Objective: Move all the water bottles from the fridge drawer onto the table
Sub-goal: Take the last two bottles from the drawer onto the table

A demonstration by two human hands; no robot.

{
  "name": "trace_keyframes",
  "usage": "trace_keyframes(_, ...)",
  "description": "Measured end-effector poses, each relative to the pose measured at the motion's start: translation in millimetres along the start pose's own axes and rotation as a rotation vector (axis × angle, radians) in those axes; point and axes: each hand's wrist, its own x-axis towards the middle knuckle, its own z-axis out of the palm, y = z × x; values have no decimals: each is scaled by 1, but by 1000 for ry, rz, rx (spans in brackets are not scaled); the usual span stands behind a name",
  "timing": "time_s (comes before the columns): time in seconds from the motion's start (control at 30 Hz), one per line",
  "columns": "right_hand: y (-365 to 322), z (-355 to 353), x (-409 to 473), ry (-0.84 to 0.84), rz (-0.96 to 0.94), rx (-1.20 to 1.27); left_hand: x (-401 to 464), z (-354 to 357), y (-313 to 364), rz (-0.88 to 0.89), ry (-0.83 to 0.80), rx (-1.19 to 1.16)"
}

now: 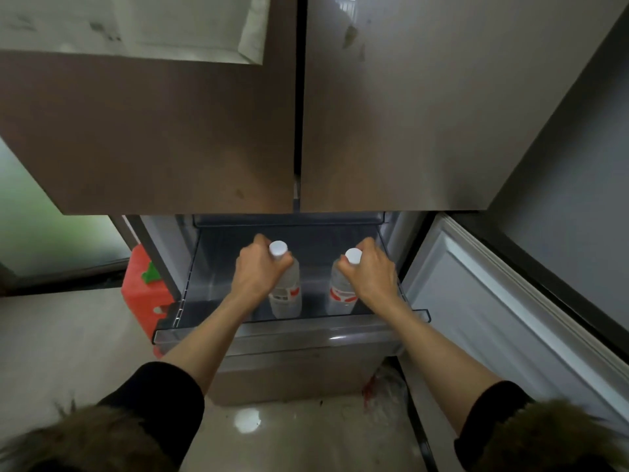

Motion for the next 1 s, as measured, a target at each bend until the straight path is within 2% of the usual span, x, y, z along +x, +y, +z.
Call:
trace_keyframes(0.17, 2, 5, 3, -45, -78, 53, 2, 9, 1, -4, -27, 16)
trace_keyframes(0.37, 15, 9, 13, -154, -114, 109, -5, 27, -14, 76, 0, -38)
trace_keyframes(0.5, 30, 10, 16, -299, -108, 168, -10, 31, -26, 62, -170, -117)
trace_keyframes(0.63, 37, 11, 12, -472, -77, 289, -9, 28, -40, 118, -350, -216)
trace_keyframes(0.8, 42, 23, 18, -432, -59, 338, 0, 23, -45, 115, -310, -161)
trace_keyframes(0.9, 41, 30, 18, -377, -56, 305, 8, 23, -48, 117, -352, -87)
trace_keyframes(1.0, 39, 40, 19, -369, -6, 360, 11, 26, -47, 71, -377, -183)
